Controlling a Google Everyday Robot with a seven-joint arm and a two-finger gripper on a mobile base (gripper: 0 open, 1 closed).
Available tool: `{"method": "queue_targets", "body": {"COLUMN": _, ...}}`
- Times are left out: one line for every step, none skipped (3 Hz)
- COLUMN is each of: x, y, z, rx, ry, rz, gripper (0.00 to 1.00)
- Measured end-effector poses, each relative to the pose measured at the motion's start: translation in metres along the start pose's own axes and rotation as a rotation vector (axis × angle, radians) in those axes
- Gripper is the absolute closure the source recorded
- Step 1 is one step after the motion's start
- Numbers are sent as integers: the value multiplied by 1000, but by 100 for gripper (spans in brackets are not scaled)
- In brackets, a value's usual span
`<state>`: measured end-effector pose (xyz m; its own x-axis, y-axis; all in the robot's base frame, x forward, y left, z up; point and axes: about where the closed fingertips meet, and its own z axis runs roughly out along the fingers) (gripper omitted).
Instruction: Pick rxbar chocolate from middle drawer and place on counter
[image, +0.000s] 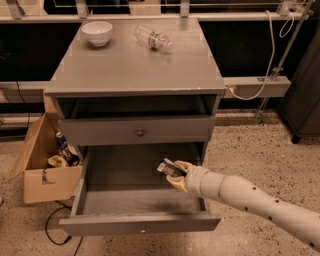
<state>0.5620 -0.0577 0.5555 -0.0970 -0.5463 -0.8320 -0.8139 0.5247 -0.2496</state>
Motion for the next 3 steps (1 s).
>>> {"method": "queue_targets", "body": {"x": -2, "y": 2, "z": 2, "rx": -5, "ry": -2, "rz": -3, "gripper": 100}}
{"method": "queue_targets", "body": {"x": -57, "y": -11, "z": -21, "rx": -43, "ry": -87, "rz": -47, "gripper": 100}}
{"method": "queue_targets", "body": {"x": -148, "y": -28, "z": -58, "rx": -90, "ry": -147, "rz": -137, "gripper": 100}}
